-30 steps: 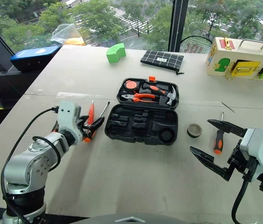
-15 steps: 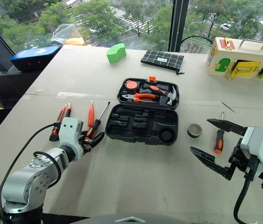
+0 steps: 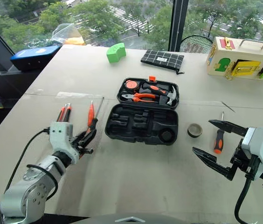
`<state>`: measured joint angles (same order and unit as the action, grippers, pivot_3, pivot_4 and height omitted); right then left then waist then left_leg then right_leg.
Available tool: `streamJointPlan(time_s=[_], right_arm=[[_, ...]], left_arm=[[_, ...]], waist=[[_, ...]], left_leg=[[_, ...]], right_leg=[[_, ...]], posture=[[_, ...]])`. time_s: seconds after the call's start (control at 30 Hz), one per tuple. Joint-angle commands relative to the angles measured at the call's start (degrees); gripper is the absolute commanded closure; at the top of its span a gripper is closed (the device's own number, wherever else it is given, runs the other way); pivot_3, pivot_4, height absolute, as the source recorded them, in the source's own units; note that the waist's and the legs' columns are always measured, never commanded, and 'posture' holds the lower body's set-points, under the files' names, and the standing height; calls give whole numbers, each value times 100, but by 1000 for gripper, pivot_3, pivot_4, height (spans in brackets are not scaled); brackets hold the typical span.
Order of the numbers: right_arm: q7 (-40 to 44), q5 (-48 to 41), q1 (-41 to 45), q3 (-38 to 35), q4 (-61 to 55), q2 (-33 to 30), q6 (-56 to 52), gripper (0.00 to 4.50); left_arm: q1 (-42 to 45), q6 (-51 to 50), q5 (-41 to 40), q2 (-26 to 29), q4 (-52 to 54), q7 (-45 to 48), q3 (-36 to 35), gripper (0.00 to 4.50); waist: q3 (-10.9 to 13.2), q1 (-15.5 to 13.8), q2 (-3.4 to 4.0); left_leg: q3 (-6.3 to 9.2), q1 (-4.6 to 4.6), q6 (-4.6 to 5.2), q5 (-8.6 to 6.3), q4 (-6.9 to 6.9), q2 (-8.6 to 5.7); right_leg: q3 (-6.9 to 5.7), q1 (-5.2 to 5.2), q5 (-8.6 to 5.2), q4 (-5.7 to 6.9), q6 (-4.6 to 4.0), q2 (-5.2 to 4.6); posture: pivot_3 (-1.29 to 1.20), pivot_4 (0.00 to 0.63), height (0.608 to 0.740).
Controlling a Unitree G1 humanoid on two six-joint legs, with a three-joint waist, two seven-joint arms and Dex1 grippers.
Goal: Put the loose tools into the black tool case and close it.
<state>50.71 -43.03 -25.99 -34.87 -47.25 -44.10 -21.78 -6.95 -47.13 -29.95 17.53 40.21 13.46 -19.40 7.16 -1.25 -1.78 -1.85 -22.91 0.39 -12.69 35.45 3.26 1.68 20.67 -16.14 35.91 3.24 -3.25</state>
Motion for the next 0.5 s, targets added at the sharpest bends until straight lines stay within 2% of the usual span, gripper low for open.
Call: streamJointPlan(time_s=[0.03, 0.13, 0.2, 0.3, 0.4, 0.5], right_arm=[[-24, 22, -70, -206, -91, 103, 165, 0], [-70, 41, -108, -201, -105, 169, 192, 0], [-87, 85, -132, -180, -101, 210, 231, 0], [-131, 138, -151, -163, -127, 259, 268, 0], [-183, 142, -273, -227, -254, 329, 300, 0], [-247, 170, -484, -282, -422, 464, 346, 0]], left_arm=[[538, 783, 117, 287, 98, 556, 503, 3678], [1048, 731, -386, 835, -410, 1796, 966, 3678], [1628, 1388, 121, 1623, -1247, 3142, 1725, 3678], [2885, 2918, 1228, 2261, -3098, 4479, 2756, 3678], [4286, 4272, 1949, 2230, -5140, 5343, 3363, 3678], [5140, 5371, 2415, 2090, -6699, 5932, 3682, 3678]], waist=[[-2, -30, 3], [-2, -17, 3], [-1, 20, 2], [4, 40, 16], [8, 29, 14], [5, 47, 11]], left_leg=[[-2, 0, 0, 0, 4, -2], [-22, -3, 0, 0, 9, -10], [-31, -3, 1, -1, 7, -10], [-26, 2, 1, 0, -1, -6], [-9, -3, 2, 1, 3, -6], [-10, -16, 3, 0, 1, -6]], right_leg=[[0, -2, 0, 0, 0, -2], [7, -2, 0, -1, 0, -4], [12, 0, 0, -2, 0, -5], [9, 3, 0, 0, 0, 8], [-3, 5, 0, 1, 0, 21], [-2, 5, 0, -7, 2, 21]], posture=[[0, 150, 740], [0, 150, 740], [0, 150, 740], [0, 150, 740], [0, 150, 740], [0, 150, 740]])
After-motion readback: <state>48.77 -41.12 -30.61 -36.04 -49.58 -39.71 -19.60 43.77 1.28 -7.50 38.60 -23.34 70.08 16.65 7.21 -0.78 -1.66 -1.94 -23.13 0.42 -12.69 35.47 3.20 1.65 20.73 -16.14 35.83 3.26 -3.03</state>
